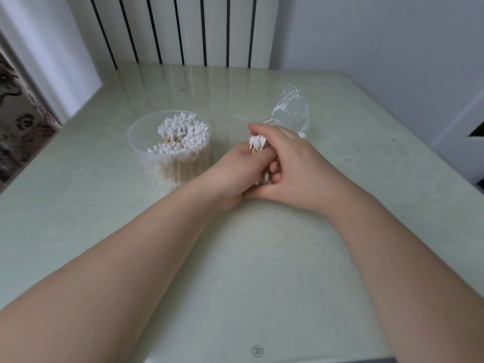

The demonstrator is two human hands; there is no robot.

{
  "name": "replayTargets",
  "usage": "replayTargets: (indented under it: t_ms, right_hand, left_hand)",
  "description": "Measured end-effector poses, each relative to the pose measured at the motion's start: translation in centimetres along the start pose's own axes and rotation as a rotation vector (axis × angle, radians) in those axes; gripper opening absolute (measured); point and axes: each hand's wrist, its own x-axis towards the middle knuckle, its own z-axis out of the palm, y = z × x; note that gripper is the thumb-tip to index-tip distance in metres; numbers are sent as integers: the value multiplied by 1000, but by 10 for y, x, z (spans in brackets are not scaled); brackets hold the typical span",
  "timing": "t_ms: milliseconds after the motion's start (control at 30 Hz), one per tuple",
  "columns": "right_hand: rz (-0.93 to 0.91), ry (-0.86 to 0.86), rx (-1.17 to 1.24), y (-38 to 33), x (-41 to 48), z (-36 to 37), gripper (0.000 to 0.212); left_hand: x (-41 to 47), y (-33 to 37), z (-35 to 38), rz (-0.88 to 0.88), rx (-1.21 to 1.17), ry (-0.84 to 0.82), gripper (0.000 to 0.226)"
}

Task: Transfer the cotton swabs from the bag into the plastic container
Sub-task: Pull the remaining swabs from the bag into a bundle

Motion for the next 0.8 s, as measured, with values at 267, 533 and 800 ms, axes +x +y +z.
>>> replayTargets:
  t_ms: [267,533,800]
  right_hand:
    - [78,37,-114,17,-2,-13,69]
    - [120,103,-305,22,4,-3,48]
    - [211,46,-389,24,11,-1,14]
  left_hand:
    - [3,7,-3,-32,-170,343,29]
    - [6,2,-3,-6,-97,334,27]
    - [6,0,-2,-1,-55,272,22]
